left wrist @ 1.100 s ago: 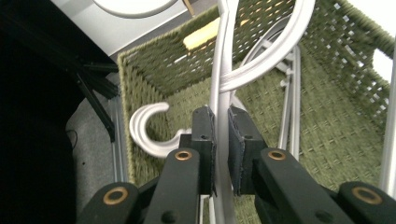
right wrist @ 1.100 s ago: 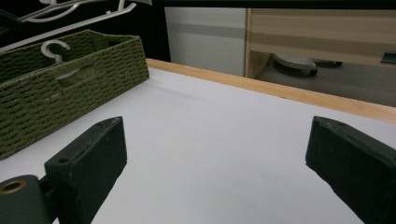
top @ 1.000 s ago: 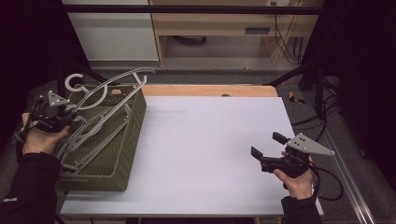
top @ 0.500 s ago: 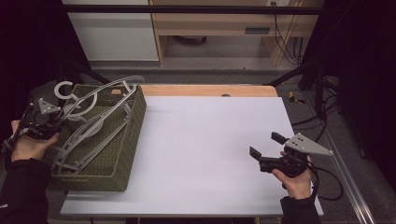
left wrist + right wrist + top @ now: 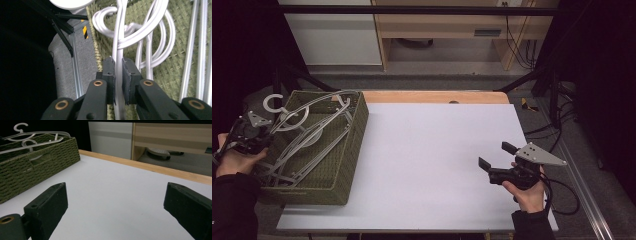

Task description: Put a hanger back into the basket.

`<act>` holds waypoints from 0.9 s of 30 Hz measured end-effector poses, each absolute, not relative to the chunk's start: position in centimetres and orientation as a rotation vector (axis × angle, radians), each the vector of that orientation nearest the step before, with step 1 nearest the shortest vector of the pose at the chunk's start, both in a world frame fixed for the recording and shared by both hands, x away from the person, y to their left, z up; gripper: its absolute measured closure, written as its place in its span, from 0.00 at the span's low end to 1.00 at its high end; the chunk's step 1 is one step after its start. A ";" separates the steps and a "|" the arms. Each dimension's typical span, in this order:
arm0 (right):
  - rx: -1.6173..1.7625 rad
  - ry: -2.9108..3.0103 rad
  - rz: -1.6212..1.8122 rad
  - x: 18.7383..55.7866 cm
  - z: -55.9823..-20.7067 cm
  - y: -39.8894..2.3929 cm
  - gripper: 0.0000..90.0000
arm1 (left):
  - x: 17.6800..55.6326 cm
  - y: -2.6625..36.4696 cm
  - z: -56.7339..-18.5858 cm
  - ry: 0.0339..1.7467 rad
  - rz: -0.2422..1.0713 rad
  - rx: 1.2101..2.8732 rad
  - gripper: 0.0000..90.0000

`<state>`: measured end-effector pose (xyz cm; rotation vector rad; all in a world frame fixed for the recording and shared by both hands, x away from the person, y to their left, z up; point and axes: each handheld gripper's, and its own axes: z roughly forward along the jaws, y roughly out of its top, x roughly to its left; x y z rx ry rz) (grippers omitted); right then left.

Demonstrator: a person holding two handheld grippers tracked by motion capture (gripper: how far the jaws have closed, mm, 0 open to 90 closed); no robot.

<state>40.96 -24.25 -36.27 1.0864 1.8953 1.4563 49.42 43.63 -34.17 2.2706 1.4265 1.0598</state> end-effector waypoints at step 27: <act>1.084 1.896 1.456 40.9 -36.2 -24.2 0.06 | 49.5 41.8 -37.9 1.468 0.920 2.314 0.89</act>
